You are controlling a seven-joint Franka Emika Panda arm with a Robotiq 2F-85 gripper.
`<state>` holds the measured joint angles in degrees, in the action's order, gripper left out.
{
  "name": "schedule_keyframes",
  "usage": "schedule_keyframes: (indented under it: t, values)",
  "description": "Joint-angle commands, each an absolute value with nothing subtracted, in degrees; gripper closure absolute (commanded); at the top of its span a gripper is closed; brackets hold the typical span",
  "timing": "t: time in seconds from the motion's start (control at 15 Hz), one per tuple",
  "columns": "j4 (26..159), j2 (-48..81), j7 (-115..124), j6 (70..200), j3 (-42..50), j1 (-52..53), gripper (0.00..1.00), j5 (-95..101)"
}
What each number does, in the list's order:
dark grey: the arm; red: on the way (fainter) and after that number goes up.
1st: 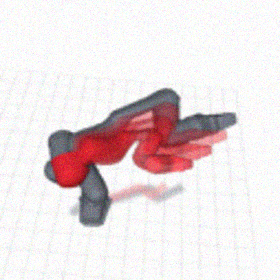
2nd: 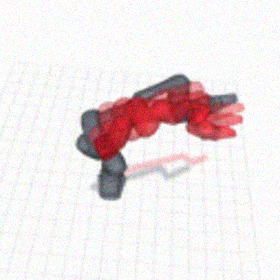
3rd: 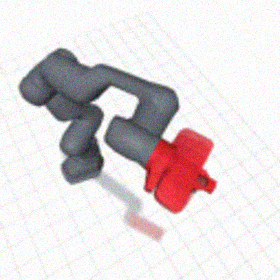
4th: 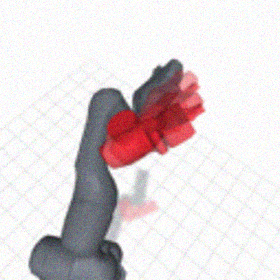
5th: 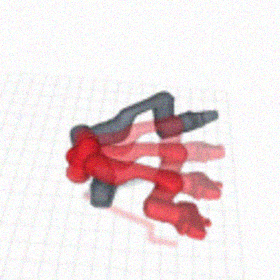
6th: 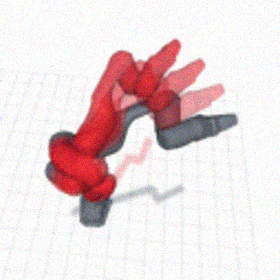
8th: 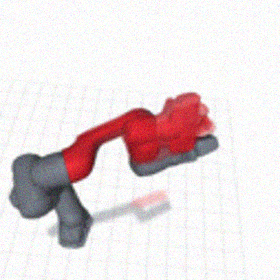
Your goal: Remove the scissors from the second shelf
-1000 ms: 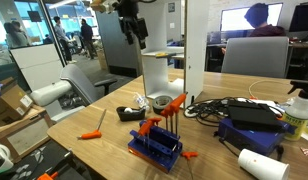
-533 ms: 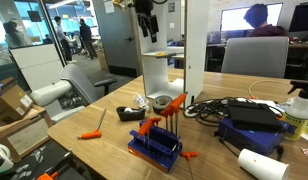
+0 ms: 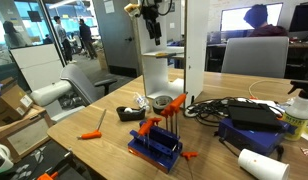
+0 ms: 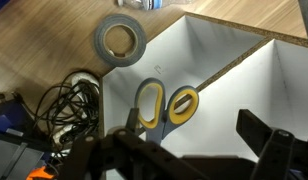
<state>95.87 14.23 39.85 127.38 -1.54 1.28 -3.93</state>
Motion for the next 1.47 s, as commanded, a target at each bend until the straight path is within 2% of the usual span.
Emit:
schedule_keyframes:
  t: [0.0, 1.2, 1.27, 1.33, 1.4]
  values:
    - [88.94, 19.44, 42.52, 126.61, 0.49, 2.51, 0.00, -3.15]
    - [75.17, 34.52, 42.13, 127.14, 6.22, 4.56, 0.00, 4.69]
    - [74.99, 34.85, 41.95, 127.50, 6.48, 4.67, 0.25, 5.20]
    - [74.56, 35.20, 41.67, 127.17, 6.46, 4.69, 0.25, 5.35]
    - [74.47, 35.12, 41.48, 126.54, 6.61, 4.75, 0.31, 6.01]
